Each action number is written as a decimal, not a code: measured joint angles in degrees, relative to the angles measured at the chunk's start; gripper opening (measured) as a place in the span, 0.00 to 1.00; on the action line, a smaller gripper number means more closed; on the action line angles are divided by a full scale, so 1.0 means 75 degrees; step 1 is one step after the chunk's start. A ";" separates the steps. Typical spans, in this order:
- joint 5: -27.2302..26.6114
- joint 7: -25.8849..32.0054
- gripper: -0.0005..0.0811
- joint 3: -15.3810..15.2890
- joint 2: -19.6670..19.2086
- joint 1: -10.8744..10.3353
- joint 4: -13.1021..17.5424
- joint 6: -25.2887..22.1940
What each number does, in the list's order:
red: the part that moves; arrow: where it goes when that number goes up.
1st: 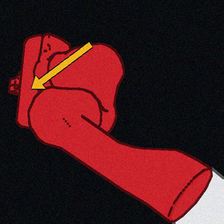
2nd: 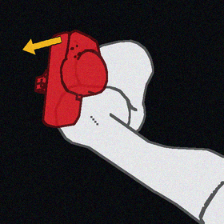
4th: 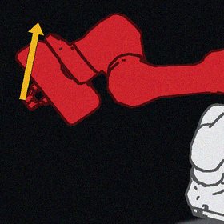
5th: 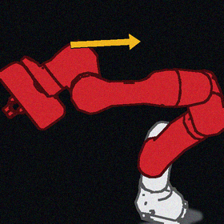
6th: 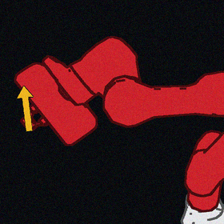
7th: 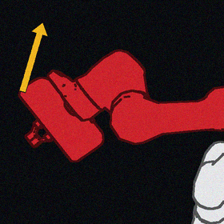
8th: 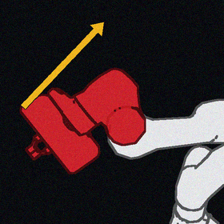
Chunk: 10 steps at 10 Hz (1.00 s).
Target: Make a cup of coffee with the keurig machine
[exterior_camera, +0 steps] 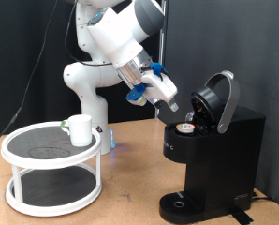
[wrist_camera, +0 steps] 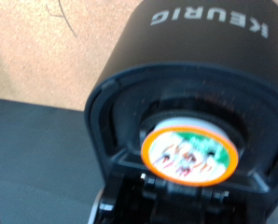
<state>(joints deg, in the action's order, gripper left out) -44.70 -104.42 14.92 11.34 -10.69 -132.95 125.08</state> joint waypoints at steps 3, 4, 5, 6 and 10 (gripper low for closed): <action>-0.0507 0.0092 0.91 0.0192 0.0374 0.0012 0.0123 -0.0543; -0.0518 0.0077 0.91 0.0236 0.0550 0.0034 0.0165 -0.0687; -0.0518 0.0041 0.91 0.0258 0.0720 0.0056 0.0200 -0.0764; -0.0519 -0.0007 0.91 0.0289 0.0876 0.0064 0.0241 -0.0829; -0.0391 -0.0322 0.91 0.0343 0.1287 0.0143 0.0383 -0.1033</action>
<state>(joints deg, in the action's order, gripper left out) -47.63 -106.84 17.49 20.99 -9.62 -130.07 117.33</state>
